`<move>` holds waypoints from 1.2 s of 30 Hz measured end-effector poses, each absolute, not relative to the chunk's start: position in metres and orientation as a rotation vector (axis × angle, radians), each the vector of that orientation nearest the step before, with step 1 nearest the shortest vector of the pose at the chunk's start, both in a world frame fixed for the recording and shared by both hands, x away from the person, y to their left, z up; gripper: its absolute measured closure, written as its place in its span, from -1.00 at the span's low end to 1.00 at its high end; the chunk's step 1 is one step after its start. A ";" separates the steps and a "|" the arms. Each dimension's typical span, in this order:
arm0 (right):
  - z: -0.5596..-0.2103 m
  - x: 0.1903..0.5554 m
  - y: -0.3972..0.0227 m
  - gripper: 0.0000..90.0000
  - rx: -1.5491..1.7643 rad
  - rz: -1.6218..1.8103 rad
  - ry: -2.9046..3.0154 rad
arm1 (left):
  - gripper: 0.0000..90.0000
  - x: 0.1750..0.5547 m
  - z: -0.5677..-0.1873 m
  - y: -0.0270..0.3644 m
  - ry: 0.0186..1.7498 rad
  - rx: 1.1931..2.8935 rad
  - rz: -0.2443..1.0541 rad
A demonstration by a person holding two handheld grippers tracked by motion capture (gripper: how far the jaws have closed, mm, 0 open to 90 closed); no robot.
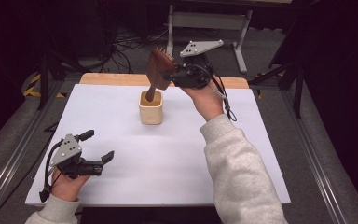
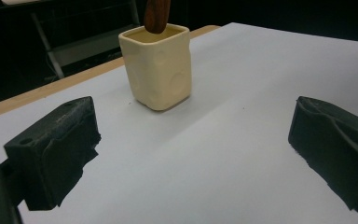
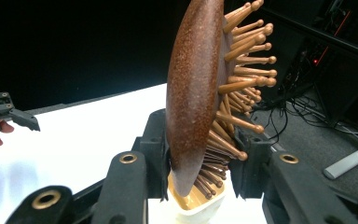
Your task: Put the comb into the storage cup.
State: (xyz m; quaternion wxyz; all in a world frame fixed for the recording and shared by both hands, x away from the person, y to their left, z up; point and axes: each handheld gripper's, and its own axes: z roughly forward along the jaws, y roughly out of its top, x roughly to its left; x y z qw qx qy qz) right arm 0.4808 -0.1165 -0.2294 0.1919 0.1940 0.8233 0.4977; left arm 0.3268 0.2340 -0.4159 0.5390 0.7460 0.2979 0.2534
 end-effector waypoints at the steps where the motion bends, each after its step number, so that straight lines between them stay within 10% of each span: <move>1: -0.230 0.482 -0.116 0.40 0.547 1.393 2.310 | -0.94 0.327 -0.416 0.234 0.709 1.774 0.603; 36: -0.272 0.512 -0.106 0.40 0.657 1.355 2.381 | -0.94 0.329 -0.421 0.232 0.716 1.792 0.589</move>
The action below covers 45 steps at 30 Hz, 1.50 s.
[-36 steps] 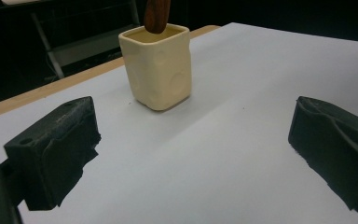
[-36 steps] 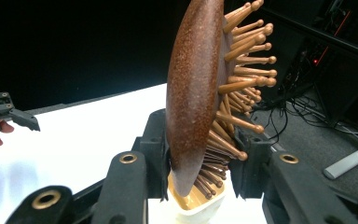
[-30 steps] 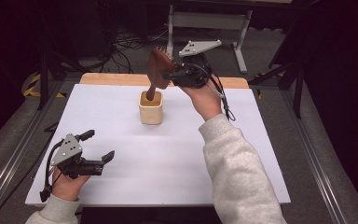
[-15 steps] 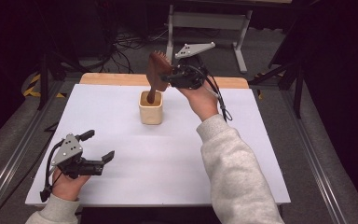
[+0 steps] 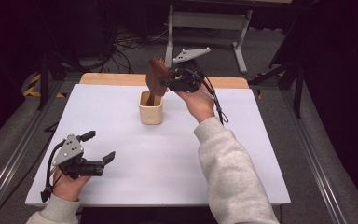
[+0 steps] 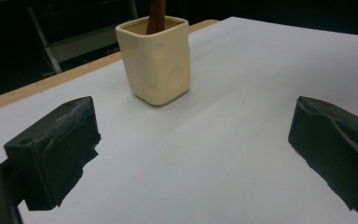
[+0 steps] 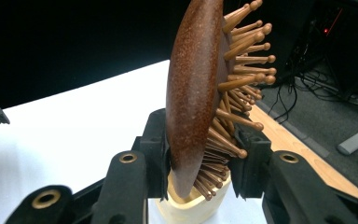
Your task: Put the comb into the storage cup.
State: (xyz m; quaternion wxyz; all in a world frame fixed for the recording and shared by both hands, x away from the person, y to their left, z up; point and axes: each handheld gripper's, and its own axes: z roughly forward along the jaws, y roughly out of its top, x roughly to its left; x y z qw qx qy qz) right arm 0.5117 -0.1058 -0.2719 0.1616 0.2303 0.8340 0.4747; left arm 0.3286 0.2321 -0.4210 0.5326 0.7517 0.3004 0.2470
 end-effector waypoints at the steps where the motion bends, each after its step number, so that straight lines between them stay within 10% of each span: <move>1: -0.274 0.513 -0.106 0.40 0.661 1.352 2.387 | -0.94 0.329 -0.421 0.232 0.717 1.792 0.588; 37: -0.301 0.520 -0.104 0.34 0.722 1.310 2.486 | -0.94 0.331 -0.422 0.230 0.712 1.793 0.577; 45: -0.299 0.522 -0.113 -0.24 0.738 1.378 2.463 | -0.94 0.331 -0.422 0.230 0.713 1.795 0.576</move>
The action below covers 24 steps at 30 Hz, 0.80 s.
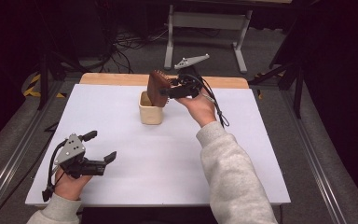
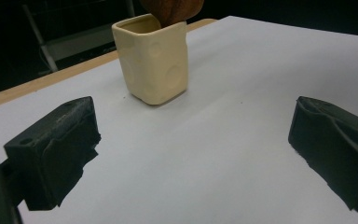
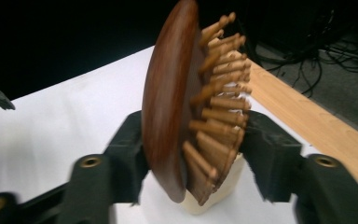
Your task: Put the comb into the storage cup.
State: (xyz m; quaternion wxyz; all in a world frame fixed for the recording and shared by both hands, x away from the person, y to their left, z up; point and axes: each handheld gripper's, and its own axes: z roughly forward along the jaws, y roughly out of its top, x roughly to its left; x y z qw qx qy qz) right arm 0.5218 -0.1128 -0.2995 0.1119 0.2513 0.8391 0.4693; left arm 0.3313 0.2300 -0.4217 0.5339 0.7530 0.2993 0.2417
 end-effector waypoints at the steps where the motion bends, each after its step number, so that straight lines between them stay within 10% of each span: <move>1: -0.298 0.521 -0.114 -0.38 0.725 1.407 2.444 | -0.94 0.331 -0.422 0.230 0.713 1.795 0.577; 9: -0.282 0.507 -0.127 -0.84 0.633 1.454 2.329 | -0.94 0.332 -0.422 0.231 0.720 1.795 0.575; 24: -0.265 0.464 -0.169 -0.94 0.540 1.492 2.235 | -0.95 0.333 -0.421 0.240 0.732 1.776 0.581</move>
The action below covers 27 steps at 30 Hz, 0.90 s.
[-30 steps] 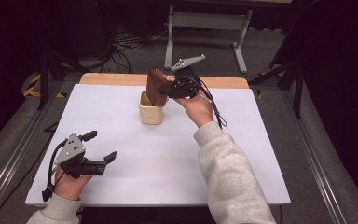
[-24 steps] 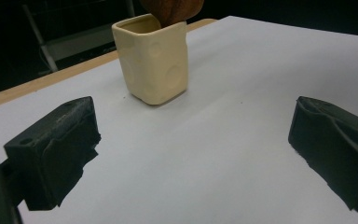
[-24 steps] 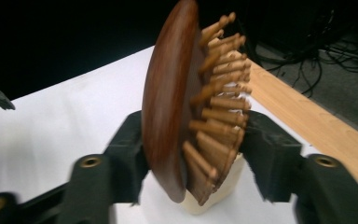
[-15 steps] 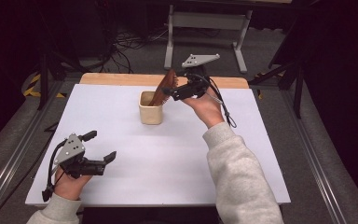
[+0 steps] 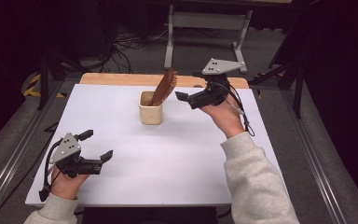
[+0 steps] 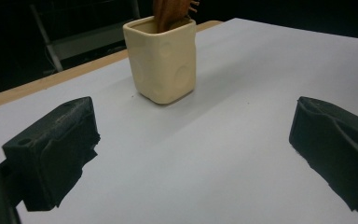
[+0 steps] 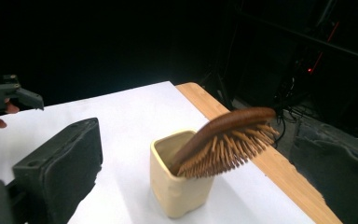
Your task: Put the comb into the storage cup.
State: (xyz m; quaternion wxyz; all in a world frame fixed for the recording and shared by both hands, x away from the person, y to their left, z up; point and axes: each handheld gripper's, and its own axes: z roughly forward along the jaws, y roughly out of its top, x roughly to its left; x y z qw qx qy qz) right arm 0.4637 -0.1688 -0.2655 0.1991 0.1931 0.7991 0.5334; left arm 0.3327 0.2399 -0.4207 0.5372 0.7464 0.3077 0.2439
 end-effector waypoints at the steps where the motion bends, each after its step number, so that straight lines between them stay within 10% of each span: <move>1: -0.266 0.459 -0.175 -0.95 0.538 1.494 2.229 | -0.95 0.333 -0.421 0.240 0.733 1.776 0.580; 27: -0.337 0.379 -0.254 -0.96 0.565 1.567 2.152 | -0.99 0.336 -0.424 0.248 0.700 1.780 0.555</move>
